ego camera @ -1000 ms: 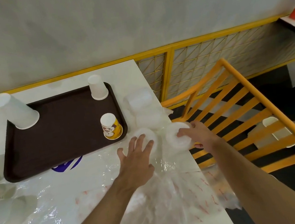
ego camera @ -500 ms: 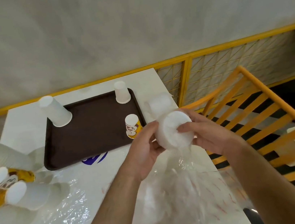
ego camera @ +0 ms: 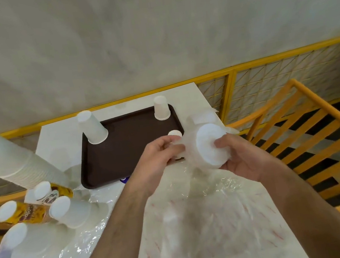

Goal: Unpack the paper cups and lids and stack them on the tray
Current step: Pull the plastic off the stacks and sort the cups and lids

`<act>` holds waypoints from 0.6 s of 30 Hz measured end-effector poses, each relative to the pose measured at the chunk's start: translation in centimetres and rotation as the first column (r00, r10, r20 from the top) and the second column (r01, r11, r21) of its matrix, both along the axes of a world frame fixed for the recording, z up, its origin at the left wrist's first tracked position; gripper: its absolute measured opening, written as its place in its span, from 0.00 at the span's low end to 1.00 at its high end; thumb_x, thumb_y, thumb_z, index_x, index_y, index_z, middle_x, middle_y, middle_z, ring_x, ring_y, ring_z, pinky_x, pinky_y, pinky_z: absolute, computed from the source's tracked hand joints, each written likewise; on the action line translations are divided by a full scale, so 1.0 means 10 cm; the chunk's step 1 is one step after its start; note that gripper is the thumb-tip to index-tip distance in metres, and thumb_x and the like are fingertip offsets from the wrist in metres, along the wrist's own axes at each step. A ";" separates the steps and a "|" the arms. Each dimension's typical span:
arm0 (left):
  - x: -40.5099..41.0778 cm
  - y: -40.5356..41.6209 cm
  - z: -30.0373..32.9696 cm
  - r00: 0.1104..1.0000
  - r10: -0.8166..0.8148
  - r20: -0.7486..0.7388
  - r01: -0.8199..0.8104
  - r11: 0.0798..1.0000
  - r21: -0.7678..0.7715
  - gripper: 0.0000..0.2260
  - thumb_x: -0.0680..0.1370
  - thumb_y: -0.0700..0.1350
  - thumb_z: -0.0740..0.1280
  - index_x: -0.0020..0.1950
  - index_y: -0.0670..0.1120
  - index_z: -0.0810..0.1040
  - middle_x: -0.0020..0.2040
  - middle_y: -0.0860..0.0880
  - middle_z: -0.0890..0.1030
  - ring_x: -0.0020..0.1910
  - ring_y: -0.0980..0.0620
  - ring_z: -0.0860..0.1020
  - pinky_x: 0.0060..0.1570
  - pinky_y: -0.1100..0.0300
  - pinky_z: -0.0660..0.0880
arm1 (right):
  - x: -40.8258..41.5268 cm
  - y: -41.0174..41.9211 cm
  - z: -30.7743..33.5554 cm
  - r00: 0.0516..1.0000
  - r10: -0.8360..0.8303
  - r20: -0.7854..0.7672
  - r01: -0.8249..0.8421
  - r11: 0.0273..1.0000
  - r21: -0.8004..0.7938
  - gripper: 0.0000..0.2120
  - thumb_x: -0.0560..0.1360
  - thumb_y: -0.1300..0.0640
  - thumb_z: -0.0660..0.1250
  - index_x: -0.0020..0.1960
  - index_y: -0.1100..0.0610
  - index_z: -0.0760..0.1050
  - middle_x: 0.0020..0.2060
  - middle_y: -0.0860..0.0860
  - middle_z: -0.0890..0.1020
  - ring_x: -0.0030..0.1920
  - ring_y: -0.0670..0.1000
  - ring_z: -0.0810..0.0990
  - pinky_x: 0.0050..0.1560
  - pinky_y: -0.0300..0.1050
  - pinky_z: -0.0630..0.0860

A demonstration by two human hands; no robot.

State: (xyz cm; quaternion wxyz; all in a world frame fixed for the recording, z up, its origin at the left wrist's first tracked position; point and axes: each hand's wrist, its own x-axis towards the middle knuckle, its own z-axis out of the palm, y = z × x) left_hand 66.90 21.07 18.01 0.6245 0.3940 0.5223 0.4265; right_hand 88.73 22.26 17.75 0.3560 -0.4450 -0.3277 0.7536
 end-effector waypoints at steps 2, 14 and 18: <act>-0.11 0.00 0.04 0.979 -0.074 -0.190 0.082 0.996 0.035 0.09 0.70 0.41 0.76 0.49 0.44 0.84 0.40 0.44 0.71 0.39 0.49 0.71 0.46 0.59 0.69 | 0.02 0.02 0.04 0.999 0.023 0.026 -0.024 0.999 0.048 0.19 0.65 0.60 0.71 0.56 0.53 0.80 0.49 0.51 0.86 0.51 0.52 0.83 0.47 0.47 0.82; -0.13 -0.11 -0.09 0.937 0.256 -0.236 -0.188 0.943 0.275 0.14 0.72 0.34 0.75 0.48 0.47 0.74 0.40 0.50 0.79 0.42 0.53 0.79 0.51 0.54 0.80 | -0.02 0.05 0.16 0.976 -0.180 -0.120 0.181 0.984 -0.004 0.25 0.64 0.56 0.68 0.62 0.57 0.76 0.53 0.56 0.83 0.47 0.58 0.85 0.44 0.54 0.82; -0.18 -0.13 -0.13 0.905 0.095 -0.415 -0.022 0.984 0.179 0.09 0.72 0.44 0.78 0.49 0.50 0.80 0.38 0.51 0.77 0.38 0.55 0.74 0.43 0.59 0.73 | -0.09 0.04 0.17 0.959 -0.232 -0.163 0.233 0.972 -0.014 0.26 0.65 0.56 0.69 0.62 0.56 0.75 0.54 0.57 0.82 0.45 0.58 0.86 0.44 0.55 0.83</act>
